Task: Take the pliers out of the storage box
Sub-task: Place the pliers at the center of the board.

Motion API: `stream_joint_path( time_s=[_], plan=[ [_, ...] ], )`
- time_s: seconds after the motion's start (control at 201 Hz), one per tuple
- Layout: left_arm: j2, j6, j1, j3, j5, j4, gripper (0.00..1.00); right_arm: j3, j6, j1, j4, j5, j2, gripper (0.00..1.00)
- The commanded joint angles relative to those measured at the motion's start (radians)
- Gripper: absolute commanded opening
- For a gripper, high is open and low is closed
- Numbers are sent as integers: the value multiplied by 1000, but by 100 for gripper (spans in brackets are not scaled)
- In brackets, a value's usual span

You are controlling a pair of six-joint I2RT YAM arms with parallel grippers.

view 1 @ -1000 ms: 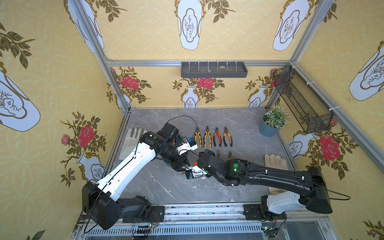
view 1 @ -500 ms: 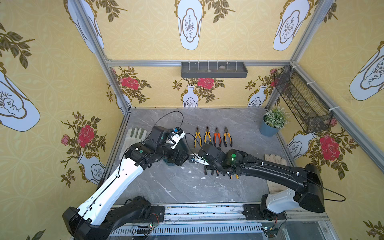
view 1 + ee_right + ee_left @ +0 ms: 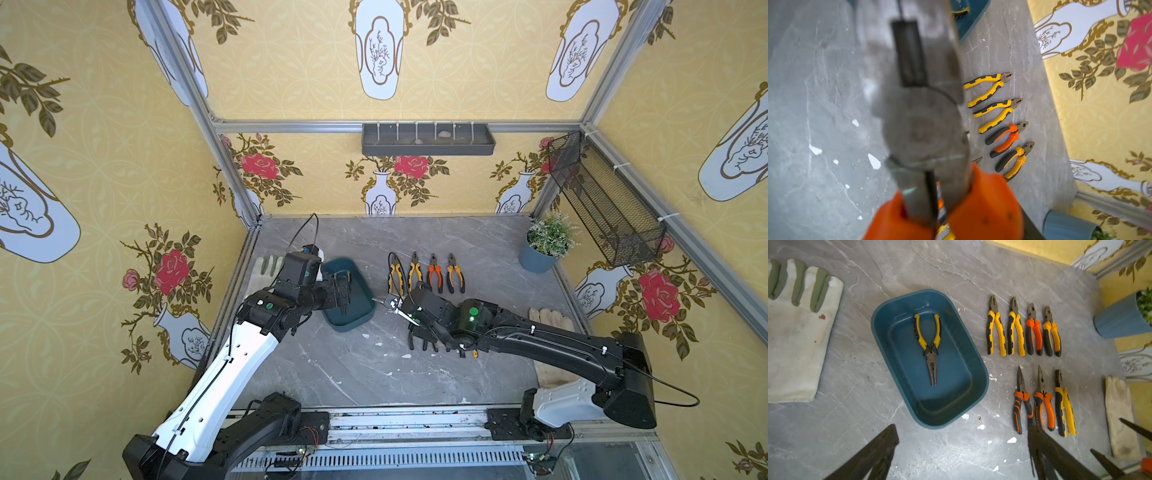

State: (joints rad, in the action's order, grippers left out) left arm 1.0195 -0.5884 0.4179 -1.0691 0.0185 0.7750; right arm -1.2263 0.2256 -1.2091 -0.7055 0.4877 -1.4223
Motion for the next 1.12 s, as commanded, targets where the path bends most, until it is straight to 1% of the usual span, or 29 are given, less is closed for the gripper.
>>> stream_joint_path(
  time_s=[0.0, 0.04, 0.105, 0.179, 0.234, 0.358, 0.453, 0.548, 0.657, 0.737, 0.861, 1.006, 1.11],
  plan=[
    [-10, -208, -30, 9, -25, -14, 100, -72, -309, 3, -49, 28, -51, 0],
    [-21, -267, -39, 26, -66, -30, 97, -103, -385, 3, -74, 13, -75, 0],
    [-46, -361, -59, 83, -146, -107, 94, -136, -478, 3, -87, -42, -103, 0],
    [-68, -468, -90, 156, -232, -206, 89, -137, -555, 2, -45, -148, -105, 0],
    [-70, -514, -112, 192, -280, -260, 86, -117, -587, 6, 13, -257, -94, 0],
    [-68, -590, -142, 240, -335, -320, 85, -68, -675, 25, 105, -421, -88, 0],
    [-93, -676, -146, 299, -378, -431, 85, -2, -717, 53, 224, -540, -66, 0],
    [-125, -761, -146, 341, -379, -492, 86, 31, -758, 101, 285, -628, -62, 0],
    [-144, -786, -146, 349, -367, -497, 86, 10, -743, 112, 263, -633, -92, 0],
    [-139, -800, -146, 352, -372, -498, 89, -7, -738, 112, 257, -647, -120, 0],
    [-129, -853, -145, 381, -395, -570, 91, -50, -758, 108, 244, -672, -200, 0],
    [-124, -860, -145, 391, -394, -588, 80, -68, -785, 88, 290, -659, -243, 0],
    [-112, -850, -145, 396, -413, -598, 75, -86, -790, 84, 316, -688, -269, 0]
  ],
)
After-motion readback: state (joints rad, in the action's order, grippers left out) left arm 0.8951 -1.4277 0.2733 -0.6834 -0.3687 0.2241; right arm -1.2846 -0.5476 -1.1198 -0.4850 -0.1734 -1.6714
